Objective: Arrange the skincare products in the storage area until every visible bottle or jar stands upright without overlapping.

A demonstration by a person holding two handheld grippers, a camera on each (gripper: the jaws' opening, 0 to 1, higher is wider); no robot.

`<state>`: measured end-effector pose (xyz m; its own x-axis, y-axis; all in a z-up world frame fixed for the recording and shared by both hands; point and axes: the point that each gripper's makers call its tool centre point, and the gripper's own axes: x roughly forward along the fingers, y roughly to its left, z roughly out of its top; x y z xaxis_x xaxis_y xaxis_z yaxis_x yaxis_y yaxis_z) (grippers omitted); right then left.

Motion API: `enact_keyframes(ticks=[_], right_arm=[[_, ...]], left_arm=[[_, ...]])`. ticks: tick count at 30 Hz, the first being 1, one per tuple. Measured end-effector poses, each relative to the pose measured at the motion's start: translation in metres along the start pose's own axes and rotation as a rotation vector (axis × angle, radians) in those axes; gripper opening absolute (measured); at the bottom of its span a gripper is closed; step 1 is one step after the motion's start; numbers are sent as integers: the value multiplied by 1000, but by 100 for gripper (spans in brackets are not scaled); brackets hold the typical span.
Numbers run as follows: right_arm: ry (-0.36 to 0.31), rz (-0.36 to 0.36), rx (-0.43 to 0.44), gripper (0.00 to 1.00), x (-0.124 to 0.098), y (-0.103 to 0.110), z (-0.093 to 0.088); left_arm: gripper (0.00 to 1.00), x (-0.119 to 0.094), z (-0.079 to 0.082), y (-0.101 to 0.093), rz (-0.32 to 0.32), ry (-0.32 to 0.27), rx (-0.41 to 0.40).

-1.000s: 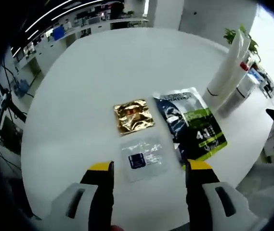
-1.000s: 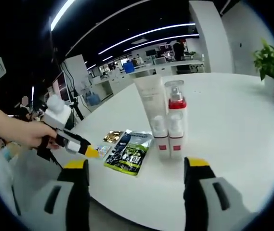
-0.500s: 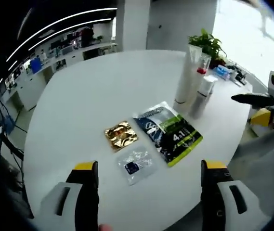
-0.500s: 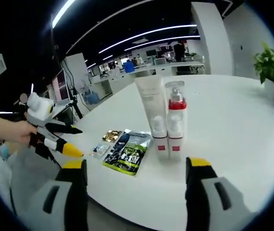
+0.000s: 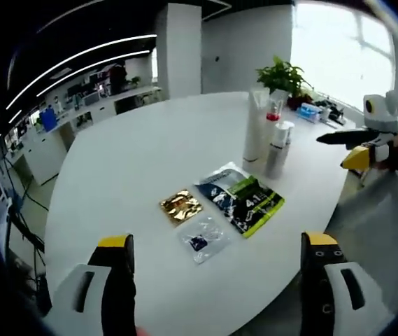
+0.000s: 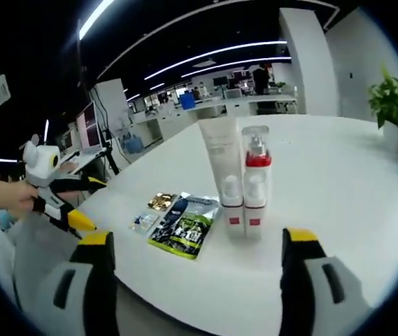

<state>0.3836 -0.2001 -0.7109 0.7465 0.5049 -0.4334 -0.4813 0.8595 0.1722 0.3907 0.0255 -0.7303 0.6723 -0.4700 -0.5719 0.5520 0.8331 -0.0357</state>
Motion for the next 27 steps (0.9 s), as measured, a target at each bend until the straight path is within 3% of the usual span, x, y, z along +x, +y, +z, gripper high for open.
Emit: enact_keyframes(ticks=[4, 10, 13, 16, 18, 27], right_arm=[[0, 3, -19, 100, 0, 1, 0], [1, -3, -24, 100, 1, 0, 0], [8, -4, -28, 100, 2, 0, -1], [20, -1, -46, 100, 4, 1, -3], [23, -1, -52, 100, 4, 1, -4], [32, -8, -39, 100, 5, -2, -6]], left_arm=[[97, -7, -1, 4, 21, -39, -18], [97, -11, -7, 9, 46, -49, -51], [97, -10, 1, 10, 57, -83, -48], [97, -8, -5, 8, 62, -54, -27], [97, -7, 0, 9, 59, -84, -2], [97, -5, -3, 12, 79, -65, 13]])
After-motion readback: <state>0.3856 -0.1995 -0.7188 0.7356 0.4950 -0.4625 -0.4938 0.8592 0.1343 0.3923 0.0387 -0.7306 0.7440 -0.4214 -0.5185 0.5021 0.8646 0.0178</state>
